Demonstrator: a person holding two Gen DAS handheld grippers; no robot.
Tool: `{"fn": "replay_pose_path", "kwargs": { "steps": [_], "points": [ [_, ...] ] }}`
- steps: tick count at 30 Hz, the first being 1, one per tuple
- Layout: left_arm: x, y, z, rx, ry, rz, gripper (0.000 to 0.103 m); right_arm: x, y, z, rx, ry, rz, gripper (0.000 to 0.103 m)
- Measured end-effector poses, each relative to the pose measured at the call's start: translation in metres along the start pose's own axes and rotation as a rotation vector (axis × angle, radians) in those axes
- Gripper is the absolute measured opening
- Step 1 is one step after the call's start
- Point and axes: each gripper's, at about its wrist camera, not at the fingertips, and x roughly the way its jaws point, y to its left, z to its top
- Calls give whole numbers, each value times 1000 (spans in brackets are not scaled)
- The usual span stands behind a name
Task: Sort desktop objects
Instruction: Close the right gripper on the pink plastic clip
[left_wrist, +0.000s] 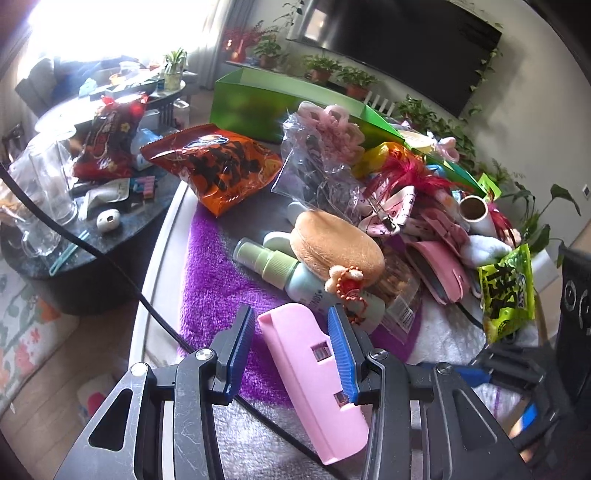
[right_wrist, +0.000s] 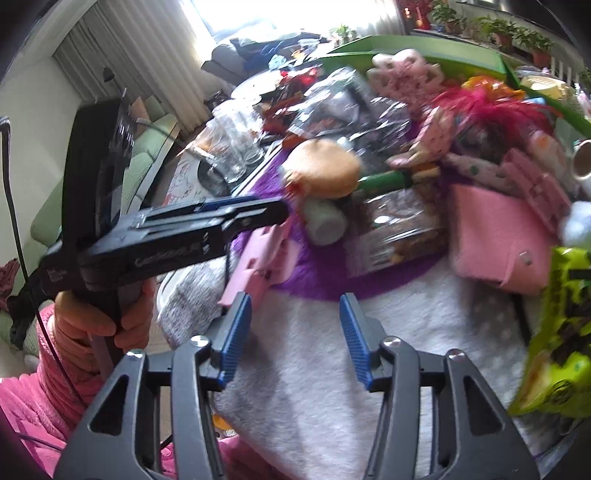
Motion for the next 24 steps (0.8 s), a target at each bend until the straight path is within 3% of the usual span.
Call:
{"fn": "replay_pose_path", "kwargs": {
  "steps": [3, 11, 16, 21, 24],
  "points": [
    [0, 3, -1, -24, 2, -6, 41, 13, 10, -1, -10, 20, -3, 54],
    [-1, 3, -3, -37, -5, -7, 41, 30, 33, 2, -71, -14, -66, 69],
    [-2, 2, -4, -32, -10, -6, 41, 32, 40, -5, -156, -27, -140, 67],
    [-6, 5, -5, -43, -12, -11, 41, 21, 21, -4, -142, -22, -176, 67],
    [-7, 4, -9, -39, -5, -21, 41, 5, -4, -10, -80, -48, -248, 67]
  ]
}}
